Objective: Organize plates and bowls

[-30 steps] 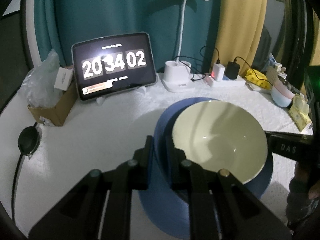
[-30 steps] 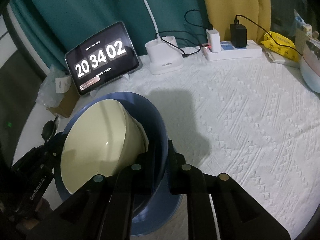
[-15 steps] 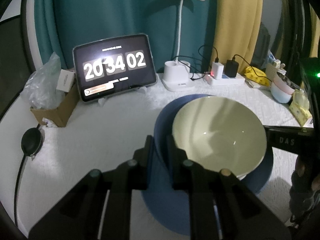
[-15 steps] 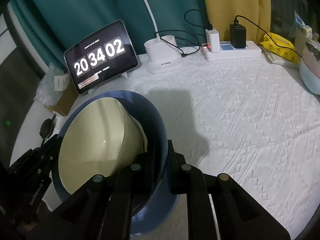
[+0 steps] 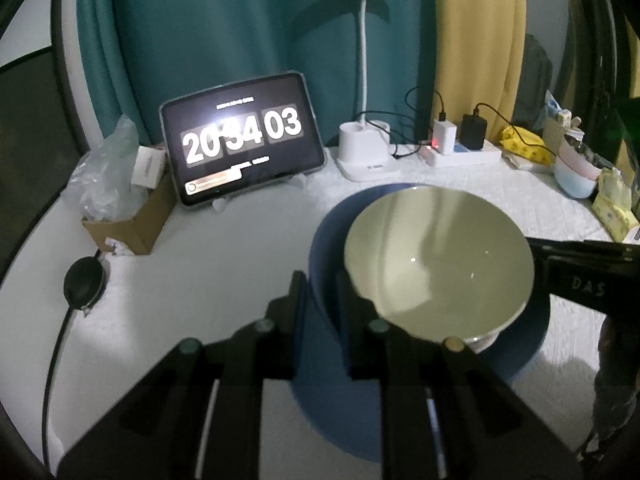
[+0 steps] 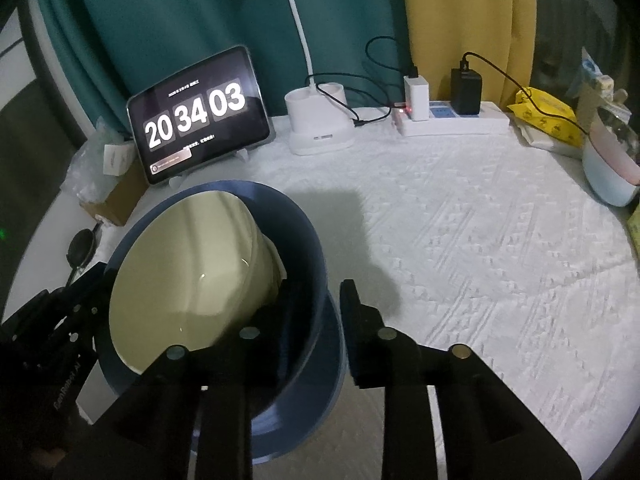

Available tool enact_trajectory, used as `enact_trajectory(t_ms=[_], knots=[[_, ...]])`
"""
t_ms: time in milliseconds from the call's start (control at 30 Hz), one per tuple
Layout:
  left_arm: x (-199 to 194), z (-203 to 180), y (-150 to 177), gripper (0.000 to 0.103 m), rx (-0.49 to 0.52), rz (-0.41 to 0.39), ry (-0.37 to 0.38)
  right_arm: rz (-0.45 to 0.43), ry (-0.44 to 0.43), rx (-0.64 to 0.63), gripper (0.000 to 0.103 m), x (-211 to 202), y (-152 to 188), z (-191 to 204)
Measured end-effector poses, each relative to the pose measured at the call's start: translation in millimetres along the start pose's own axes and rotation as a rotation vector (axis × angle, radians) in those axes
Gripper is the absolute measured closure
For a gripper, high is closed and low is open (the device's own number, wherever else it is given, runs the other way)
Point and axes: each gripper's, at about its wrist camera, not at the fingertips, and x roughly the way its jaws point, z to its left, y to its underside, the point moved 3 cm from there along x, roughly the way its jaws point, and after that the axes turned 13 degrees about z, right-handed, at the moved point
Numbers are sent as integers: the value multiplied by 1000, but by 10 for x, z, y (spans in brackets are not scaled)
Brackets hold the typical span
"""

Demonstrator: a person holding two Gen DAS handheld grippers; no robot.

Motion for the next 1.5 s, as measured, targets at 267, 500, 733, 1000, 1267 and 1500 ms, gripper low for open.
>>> enact_trajectory(t_ms=[267,500,733,1000,1267,1500], knots=[[-172,-46,60,87,0,-30,7,-23,8,-12,67,-143,90,6],[-351,-125,119,86,8,-60,32,-45,19,-13,66,-306,211,-17],[-473,-222,190,85,19,-61,51,-68,28,-9,66,-458,325,-53],[-582,-322,289,85,23,-51,52,-92,46,-3,66,-628,479,-109],[-728,-413,400,42,22,-49,98,-120,68,13,65,-806,639,-182],[-913,-476,465,32,18,-76,126,-146,91,26,65,-975,793,-243]])
